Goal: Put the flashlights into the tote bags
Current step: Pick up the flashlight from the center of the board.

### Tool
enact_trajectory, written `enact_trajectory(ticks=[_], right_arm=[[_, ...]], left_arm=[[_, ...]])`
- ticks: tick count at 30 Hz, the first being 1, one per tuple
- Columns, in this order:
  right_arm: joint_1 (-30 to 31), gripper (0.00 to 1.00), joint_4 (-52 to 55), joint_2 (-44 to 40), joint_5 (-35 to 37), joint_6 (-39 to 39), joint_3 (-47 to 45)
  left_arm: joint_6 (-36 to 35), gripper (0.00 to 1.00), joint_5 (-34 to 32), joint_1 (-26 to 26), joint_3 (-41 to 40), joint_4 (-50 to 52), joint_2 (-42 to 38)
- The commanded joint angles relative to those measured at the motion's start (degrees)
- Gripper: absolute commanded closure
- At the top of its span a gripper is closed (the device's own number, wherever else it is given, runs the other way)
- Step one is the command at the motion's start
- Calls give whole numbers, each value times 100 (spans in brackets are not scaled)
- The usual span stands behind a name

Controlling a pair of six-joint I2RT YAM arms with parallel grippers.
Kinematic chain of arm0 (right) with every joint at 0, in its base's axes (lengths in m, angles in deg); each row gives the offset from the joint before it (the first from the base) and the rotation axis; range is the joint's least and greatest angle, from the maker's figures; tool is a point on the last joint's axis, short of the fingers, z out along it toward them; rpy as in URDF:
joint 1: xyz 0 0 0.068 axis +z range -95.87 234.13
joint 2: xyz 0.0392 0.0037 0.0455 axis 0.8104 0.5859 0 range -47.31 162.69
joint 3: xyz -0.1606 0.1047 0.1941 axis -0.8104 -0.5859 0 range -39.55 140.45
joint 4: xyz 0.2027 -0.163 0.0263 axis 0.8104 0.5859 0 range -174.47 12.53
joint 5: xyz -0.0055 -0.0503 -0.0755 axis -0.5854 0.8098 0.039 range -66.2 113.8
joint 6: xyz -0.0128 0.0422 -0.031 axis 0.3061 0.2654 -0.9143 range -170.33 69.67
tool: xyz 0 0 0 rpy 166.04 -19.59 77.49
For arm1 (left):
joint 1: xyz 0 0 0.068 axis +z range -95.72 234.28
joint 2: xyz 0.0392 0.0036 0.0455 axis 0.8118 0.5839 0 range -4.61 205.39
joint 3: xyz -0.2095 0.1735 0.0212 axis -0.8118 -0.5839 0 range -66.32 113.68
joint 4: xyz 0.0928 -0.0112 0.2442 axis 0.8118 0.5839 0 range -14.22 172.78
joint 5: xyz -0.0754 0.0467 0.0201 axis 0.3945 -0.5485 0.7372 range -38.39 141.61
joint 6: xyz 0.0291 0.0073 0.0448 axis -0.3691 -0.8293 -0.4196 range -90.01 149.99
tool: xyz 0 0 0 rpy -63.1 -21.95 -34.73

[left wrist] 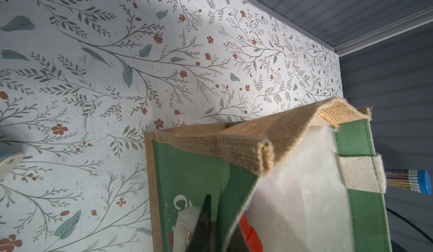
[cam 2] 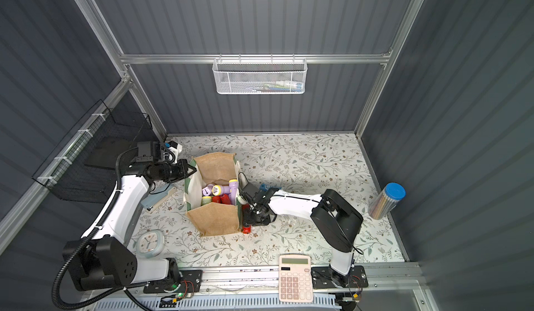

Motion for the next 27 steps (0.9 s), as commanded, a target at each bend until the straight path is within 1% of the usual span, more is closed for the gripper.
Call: enact_trajectory(ticks=[1, 12, 18, 23, 27], right_arm=[[59, 41, 325, 111, 155, -183, 191], [67, 42, 560, 608, 93, -222, 494], [76, 43, 650, 737, 67, -238, 578], [75, 47, 659, 725, 92, -204, 538], [76, 52, 670, 645, 170, -184, 487]], left_arm=[[4, 100, 149, 4, 40, -28, -90], [-12, 100, 130, 4, 11, -19, -143], [-4, 100, 149, 4, -6, -41, -142], [-3, 100, 150, 4, 4, -45, -134], [-3, 100, 148, 4, -9, -42, -134]])
